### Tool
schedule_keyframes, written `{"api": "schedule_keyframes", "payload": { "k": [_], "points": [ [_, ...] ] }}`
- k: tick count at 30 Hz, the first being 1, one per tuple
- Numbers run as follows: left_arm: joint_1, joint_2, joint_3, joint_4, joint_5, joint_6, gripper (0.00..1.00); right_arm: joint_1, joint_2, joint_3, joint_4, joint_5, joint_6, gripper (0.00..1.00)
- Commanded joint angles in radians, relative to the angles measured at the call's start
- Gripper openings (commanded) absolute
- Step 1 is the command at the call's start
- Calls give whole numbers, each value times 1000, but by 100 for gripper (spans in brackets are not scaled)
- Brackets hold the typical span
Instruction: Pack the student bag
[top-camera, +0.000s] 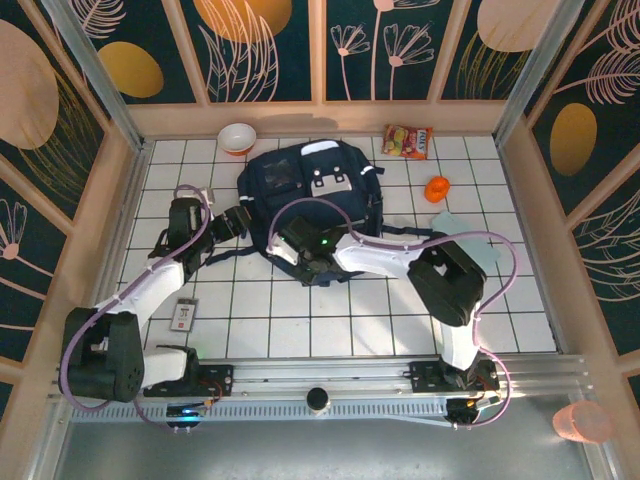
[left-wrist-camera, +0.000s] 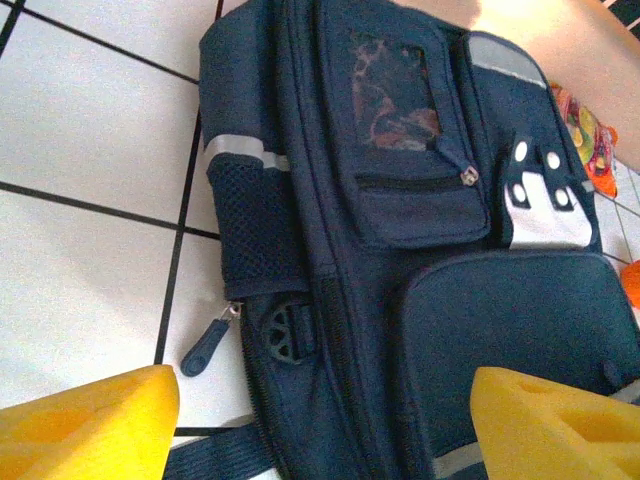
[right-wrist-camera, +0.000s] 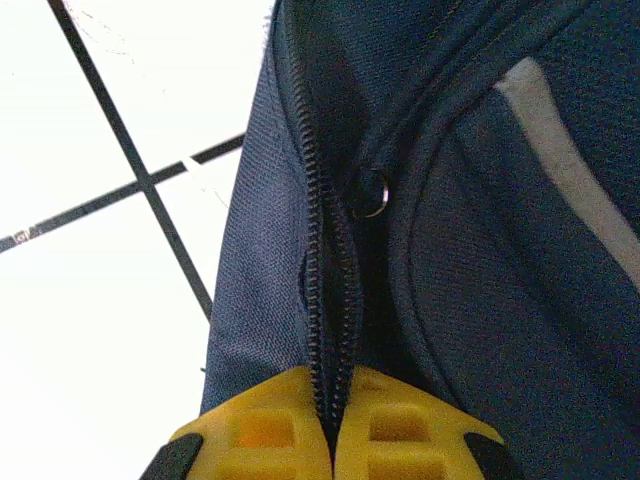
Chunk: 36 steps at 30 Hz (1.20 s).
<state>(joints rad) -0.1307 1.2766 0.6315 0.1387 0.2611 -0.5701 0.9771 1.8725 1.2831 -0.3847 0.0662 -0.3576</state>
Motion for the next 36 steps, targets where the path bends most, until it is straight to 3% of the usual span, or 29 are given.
{"api": "schedule_keyframes", "payload": {
  "k": [1, 8, 12, 20, 27, 36],
  "points": [
    [5, 10, -19, 55, 72, 9, 75, -51, -169, -10, -11, 9, -50, 0],
    [6, 27, -42, 160, 316, 127, 74, -219, -414, -3, 38, -245, -132, 0],
    [6, 19, -97, 272, 372, 246, 73, -252, -443, 17, -8, -259, -216, 0],
    [3, 75, -109, 363, 412, 419, 66, -269, -441, 51, -49, -265, -258, 0],
    [3, 214, 2, 321, 377, 401, 64, -269, -445, 67, -32, -259, -259, 0],
    [-25, 354, 57, 404, 378, 387, 54, -270, -451, 79, -16, -237, -251, 0]
  ]
}}
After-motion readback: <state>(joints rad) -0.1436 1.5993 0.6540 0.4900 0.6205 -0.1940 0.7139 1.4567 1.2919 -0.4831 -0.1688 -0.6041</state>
